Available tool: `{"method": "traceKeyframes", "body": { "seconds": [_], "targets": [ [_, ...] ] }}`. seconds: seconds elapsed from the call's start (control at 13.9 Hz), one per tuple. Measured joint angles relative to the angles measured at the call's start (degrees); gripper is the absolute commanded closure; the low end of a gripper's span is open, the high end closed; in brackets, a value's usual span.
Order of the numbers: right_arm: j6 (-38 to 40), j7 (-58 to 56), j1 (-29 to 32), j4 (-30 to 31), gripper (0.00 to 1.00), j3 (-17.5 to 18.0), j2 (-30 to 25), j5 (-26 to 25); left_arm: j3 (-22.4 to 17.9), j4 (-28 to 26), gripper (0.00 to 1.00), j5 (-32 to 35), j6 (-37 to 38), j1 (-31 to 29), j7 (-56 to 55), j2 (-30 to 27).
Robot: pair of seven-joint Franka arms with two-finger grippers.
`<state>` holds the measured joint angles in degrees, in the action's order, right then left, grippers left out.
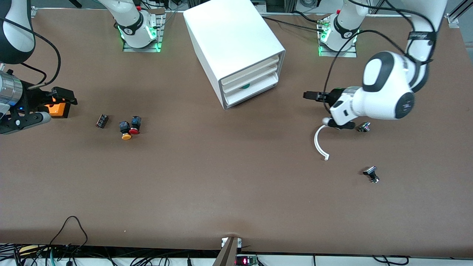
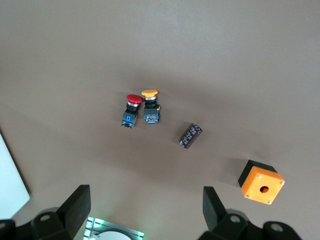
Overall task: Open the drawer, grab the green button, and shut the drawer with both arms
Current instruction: 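Grasp the bottom drawer handle with the left gripper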
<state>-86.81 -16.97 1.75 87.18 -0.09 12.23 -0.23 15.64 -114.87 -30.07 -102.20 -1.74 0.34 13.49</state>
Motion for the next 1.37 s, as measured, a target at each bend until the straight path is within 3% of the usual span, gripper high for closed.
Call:
{"method": "traceKeyframes", "body": {
  "seconds": [0.43, 1.08, 1.37],
  "targets": [
    [-0.17, 5.2, -0.05, 0.0, 0.01, 0.07, 0.25, 0.08, 4.44, -7.29, 0.01, -11.42, -9.25, 0.7, 8.51, 2.53],
    [-0.5, 5.82, -0.65, 0.0, 0.01, 0.34, 1.62, 0.13, 4.84, -7.98, 0.01, -28.58, -13.97, 2.89, 30.08, 13.84],
    [-0.64, 5.84, -0.65, 0.0, 0.01, 0.34, 1.71, 0.13, 4.91, -7.98, 0.01, -31.49, -14.02, 2.99, 33.17, 16.15]
  ]
}}
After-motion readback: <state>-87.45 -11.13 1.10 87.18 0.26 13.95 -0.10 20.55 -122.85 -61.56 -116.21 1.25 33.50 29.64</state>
